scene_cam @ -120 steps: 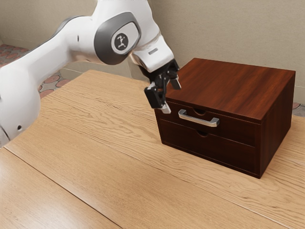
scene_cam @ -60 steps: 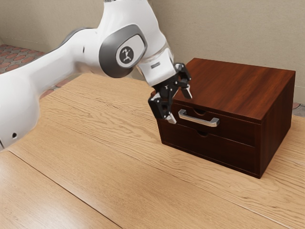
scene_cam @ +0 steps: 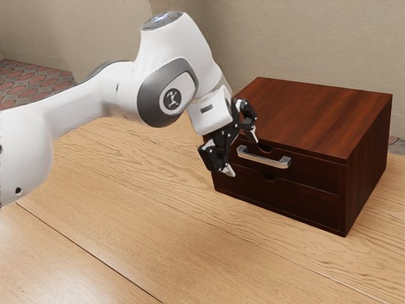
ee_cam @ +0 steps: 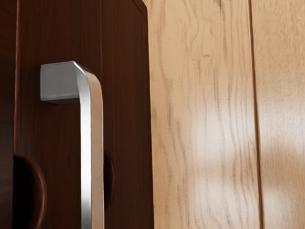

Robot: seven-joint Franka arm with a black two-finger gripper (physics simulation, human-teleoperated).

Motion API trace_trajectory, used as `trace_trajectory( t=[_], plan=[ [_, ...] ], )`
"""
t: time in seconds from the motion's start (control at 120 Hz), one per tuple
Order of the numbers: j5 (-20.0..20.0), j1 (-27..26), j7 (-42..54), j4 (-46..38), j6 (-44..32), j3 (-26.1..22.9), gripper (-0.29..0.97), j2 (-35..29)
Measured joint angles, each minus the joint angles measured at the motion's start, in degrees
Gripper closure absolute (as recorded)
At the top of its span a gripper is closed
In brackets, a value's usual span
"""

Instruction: Pull the drawer handle with one arm to open the drawer

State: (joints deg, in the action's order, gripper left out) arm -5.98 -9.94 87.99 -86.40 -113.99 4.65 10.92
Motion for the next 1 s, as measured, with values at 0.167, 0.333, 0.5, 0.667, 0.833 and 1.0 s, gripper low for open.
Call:
trace_trajectory(
  t=[0.167,0.333,0.5,0.667,0.833,1.0],
  plan=[
    [0.03,0.00,0.93,-1.05,-1.51,0.01,0.08,0.23],
    [0.61,0.00,1.64,-1.65,-2.67,0.01,0.20,0.36],
    [0.75,0.01,2.06,-1.88,-3.20,0.07,0.29,0.37],
    [0.47,0.08,2.20,-2.10,-3.48,0.10,0.38,0.37],
    [0.33,0.14,1.95,-2.31,-3.53,0.16,0.48,0.24],
    [0.29,0.06,1.42,-3.91,-3.31,0.16,0.54,-0.76]
  ],
)
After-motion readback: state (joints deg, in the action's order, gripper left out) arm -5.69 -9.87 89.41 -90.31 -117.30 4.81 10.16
